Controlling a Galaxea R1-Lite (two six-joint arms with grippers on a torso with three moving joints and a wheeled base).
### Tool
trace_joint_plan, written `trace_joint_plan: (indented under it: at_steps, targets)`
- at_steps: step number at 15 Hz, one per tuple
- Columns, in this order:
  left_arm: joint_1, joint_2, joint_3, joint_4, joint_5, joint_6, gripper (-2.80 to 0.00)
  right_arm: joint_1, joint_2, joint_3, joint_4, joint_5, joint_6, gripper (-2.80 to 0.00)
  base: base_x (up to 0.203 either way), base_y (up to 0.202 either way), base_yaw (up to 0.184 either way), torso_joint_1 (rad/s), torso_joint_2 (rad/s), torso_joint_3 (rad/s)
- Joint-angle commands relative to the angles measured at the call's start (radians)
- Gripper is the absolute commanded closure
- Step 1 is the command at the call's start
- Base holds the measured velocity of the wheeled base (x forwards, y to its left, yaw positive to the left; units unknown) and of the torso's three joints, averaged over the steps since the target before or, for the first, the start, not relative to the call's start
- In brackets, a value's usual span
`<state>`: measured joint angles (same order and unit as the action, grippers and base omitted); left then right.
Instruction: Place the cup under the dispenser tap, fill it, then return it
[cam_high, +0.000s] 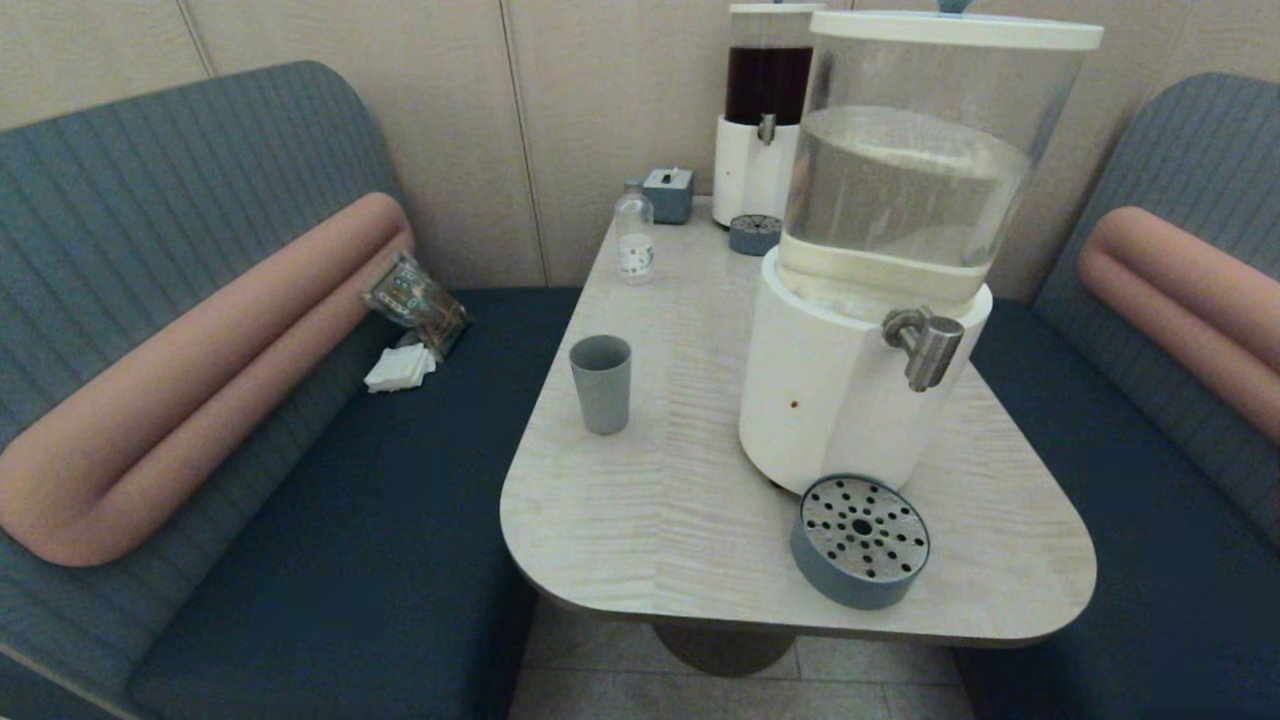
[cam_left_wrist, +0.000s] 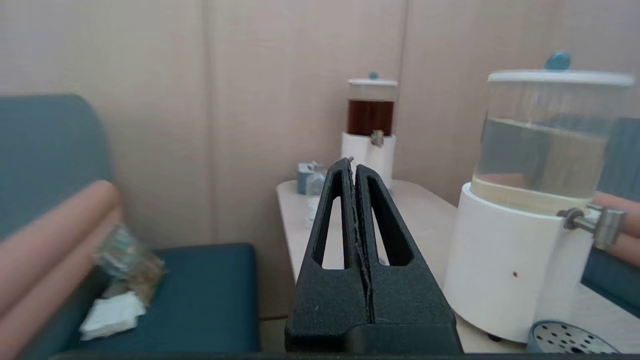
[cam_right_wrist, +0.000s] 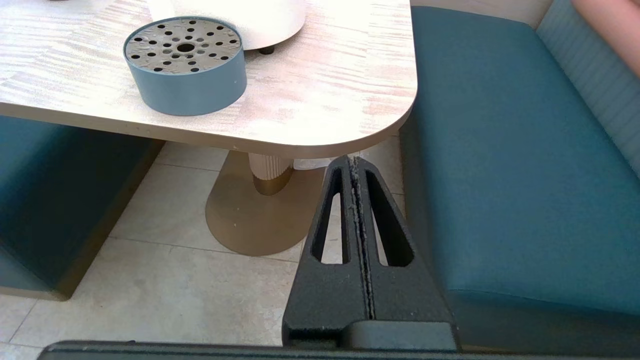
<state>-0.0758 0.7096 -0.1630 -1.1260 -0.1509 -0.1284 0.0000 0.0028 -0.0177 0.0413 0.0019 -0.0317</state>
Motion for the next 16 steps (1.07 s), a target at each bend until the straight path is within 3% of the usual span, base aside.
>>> trace_joint_plan:
  at_steps: [1,3,5,7,10,13,16]
  targets:
    - [0.014,-0.242,-0.028,0.219,0.001,0.003,0.0,0.0,0.0,0.0,0.0,0.001,-0.001,0.0,0.0,0.0,0.0,0.0,0.0,0.0]
    - [0.039,-0.432,-0.09,0.531,0.001,0.025,0.0,0.0,0.0,0.001,0.0,0.001,-0.001,0.0,0.0,0.0,0.0,0.0,0.0,0.0]
    - [0.054,-0.59,-0.124,0.812,0.005,0.088,0.0,0.0,0.0,0.001,0.0,0.001,-0.001,0.0,0.0,0.0,0.0,0.0,0.0,0.0]
    - [0.062,-0.672,-0.06,0.979,0.031,0.147,0.0,0.0,0.0,0.0,0.0,0.001,-0.001,0.0,0.0,0.0,0.0,0.0,0.0,0.0]
    - [0.065,-0.71,0.113,1.046,0.059,0.255,0.0,0.0,0.0,0.001,0.0,0.001,-0.001,0.0,0.0,0.0,0.0,0.0,0.0,0.0]
    - [0.065,-0.711,0.162,1.143,0.125,0.262,0.0,0.0,0.0,0.001,0.0,0.001,-0.001,0.0,0.0,0.0,0.0,0.0,0.0,0.0]
    - [0.065,-0.711,0.163,1.14,0.125,0.263,0.0,0.0,0.0,0.001,0.0,0.001,-0.001,0.0,0.0,0.0,0.0,0.0,0.0,0.0]
